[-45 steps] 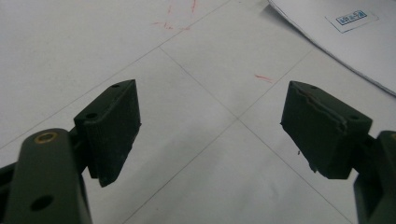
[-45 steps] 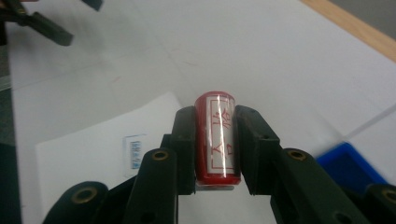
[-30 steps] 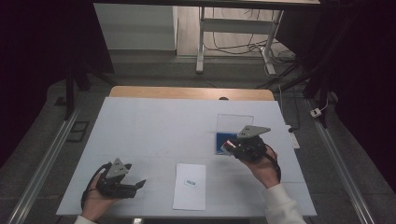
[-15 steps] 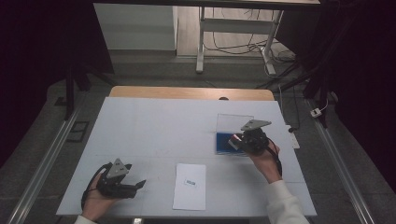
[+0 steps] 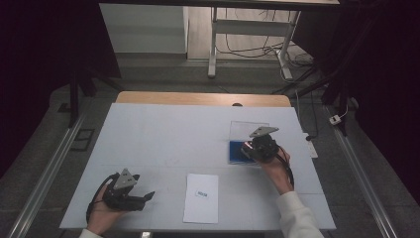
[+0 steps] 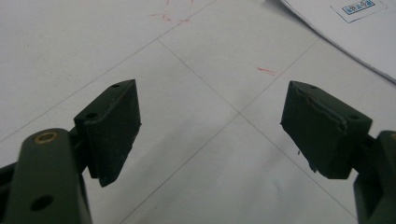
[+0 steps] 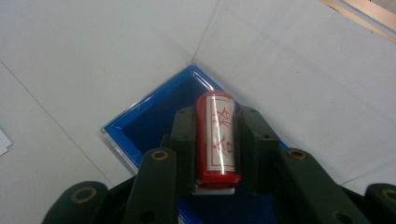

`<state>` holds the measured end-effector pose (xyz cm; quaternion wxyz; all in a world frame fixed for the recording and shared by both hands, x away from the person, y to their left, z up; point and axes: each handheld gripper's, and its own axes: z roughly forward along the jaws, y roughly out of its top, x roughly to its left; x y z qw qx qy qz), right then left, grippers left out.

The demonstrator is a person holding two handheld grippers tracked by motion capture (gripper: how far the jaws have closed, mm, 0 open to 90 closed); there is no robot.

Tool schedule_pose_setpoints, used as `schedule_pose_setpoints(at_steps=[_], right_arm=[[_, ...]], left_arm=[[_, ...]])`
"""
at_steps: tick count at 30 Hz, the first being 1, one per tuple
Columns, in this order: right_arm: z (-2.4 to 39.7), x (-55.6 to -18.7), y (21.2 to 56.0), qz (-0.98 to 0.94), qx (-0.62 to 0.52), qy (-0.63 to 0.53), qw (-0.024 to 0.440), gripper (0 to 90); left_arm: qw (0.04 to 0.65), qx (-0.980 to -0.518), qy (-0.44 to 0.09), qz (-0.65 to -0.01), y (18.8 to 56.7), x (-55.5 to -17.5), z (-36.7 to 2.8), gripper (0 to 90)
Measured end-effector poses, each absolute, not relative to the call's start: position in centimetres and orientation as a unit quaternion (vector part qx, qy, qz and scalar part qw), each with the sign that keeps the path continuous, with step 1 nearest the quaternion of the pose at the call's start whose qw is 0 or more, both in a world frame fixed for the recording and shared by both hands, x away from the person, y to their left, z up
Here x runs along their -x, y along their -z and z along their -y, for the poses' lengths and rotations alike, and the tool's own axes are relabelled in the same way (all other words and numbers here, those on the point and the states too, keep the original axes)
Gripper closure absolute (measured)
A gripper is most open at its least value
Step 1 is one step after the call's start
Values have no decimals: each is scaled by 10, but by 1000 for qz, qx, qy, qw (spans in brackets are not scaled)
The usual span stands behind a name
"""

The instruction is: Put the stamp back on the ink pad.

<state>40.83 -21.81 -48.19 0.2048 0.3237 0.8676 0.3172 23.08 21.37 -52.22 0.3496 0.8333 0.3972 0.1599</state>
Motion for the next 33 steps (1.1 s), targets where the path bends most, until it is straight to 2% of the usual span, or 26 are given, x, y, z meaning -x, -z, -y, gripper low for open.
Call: schedule_pose_setpoints(at_steps=[5,10,14,33], right_arm=[[218,-408,482,-866,-325,-320,207,675],[218,-405,480,-860,-324,-336,207,571],[221,-401,476,-849,-326,-360,205,522],[235,-380,464,-831,-333,-388,219,448]], left_arm=[[348,-834,-160,-397,523,-231,-213,197],[349,-833,-161,-399,522,-231,-215,197],[351,-831,-160,-400,522,-231,-215,197],[353,-831,-160,-400,522,-231,-216,197]])
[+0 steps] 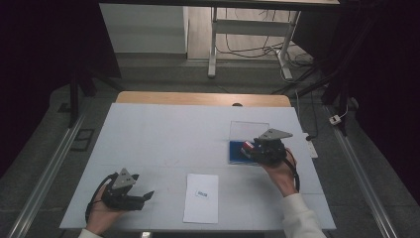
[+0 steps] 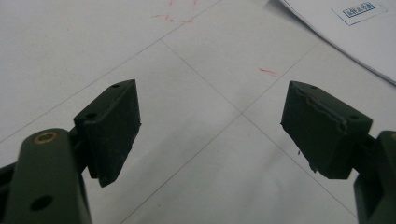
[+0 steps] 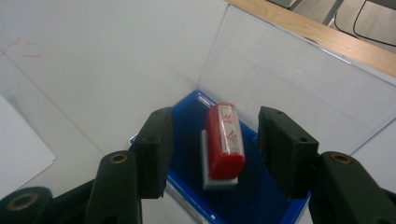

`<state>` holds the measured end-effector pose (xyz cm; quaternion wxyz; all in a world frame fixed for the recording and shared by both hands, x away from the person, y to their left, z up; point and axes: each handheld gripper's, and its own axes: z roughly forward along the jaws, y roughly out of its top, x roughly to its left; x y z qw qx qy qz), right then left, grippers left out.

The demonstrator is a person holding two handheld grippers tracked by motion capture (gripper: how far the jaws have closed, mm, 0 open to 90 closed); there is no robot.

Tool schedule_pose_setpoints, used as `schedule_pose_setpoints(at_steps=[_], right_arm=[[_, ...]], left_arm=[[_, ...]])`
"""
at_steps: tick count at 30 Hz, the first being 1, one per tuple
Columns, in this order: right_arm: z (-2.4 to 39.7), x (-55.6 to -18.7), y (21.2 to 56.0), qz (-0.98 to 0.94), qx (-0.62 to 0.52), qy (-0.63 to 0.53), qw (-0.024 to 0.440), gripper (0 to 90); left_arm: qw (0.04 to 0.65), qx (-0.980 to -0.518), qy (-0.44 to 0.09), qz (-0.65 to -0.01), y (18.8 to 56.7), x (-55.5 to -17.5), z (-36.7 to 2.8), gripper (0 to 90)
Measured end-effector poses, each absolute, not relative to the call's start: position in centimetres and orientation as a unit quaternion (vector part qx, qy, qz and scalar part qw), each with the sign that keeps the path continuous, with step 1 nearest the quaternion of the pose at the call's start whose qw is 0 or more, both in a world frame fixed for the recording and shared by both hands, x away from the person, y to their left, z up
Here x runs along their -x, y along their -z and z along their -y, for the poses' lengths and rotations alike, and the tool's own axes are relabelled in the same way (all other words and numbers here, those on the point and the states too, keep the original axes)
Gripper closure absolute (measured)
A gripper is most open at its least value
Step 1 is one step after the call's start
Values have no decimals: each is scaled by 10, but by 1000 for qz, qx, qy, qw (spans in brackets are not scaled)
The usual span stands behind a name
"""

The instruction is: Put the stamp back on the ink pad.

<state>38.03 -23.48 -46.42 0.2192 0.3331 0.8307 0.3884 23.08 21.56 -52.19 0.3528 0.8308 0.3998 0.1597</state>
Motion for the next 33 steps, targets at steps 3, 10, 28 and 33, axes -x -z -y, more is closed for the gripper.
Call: schedule_pose_setpoints(at_steps=[3,10,28,33], right_arm=[[238,-372,463,-829,-328,-395,221,439],[253,-349,463,-824,-324,-416,207,407],[301,-297,494,-825,-322,-422,193,336],[304,-294,498,-831,-318,-419,181,336]], left_arm=[[353,-830,-160,-400,522,-231,-216,197],[356,-830,-159,-398,521,-230,-216,196],[360,-827,-164,-399,521,-230,-218,195],[359,-827,-165,-399,521,-230,-217,195]])
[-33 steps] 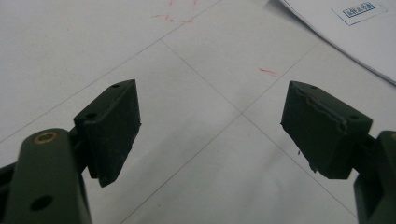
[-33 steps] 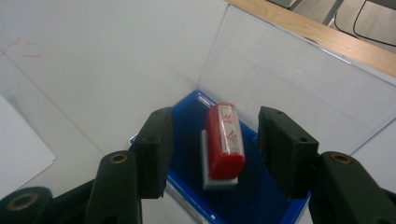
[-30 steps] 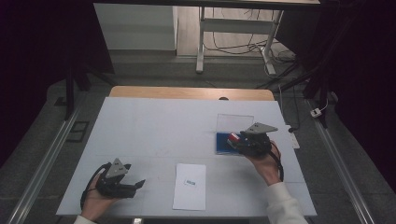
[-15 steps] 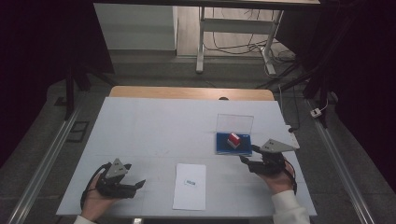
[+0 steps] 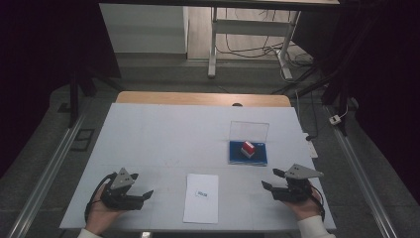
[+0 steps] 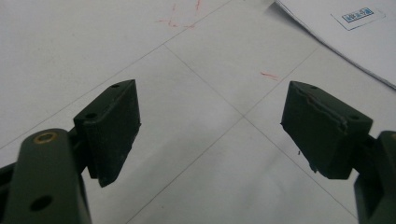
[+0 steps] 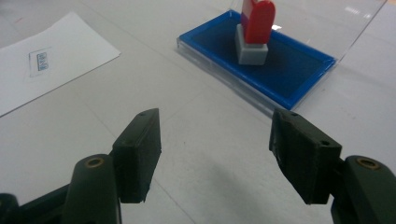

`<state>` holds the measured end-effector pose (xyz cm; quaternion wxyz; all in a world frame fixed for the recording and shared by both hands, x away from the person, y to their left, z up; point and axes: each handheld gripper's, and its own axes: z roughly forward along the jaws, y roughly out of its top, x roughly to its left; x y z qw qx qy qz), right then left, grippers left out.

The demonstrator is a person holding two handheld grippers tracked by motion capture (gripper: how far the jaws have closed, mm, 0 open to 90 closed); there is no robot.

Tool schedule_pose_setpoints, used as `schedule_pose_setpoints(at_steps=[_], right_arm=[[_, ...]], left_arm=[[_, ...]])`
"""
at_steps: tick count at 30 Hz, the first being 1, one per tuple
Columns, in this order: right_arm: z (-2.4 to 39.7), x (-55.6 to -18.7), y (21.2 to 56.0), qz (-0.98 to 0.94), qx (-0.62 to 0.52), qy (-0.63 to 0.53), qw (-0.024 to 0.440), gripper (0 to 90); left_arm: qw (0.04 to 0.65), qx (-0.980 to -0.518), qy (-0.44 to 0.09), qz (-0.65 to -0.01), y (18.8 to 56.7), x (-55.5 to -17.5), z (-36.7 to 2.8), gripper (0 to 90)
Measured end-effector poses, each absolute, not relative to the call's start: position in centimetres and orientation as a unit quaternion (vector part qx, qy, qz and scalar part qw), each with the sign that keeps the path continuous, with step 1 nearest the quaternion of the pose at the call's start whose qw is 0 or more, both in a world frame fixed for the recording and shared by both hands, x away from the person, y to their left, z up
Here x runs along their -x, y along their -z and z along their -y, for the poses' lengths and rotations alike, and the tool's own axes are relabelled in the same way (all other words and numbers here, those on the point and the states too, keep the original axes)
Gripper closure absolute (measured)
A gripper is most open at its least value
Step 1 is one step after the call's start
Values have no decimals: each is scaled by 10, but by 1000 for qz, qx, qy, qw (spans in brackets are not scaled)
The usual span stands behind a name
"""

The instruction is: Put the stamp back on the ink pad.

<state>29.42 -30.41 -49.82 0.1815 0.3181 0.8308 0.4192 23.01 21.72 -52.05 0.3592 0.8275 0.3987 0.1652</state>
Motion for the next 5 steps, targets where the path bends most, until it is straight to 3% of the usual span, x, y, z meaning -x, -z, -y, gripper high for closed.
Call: schedule_pose_setpoints(at_steps=[5], right_arm=[[304,-293,499,-834,-317,-412,186,335]], left_arm=[[360,-827,-167,-399,520,-230,-217,195]])
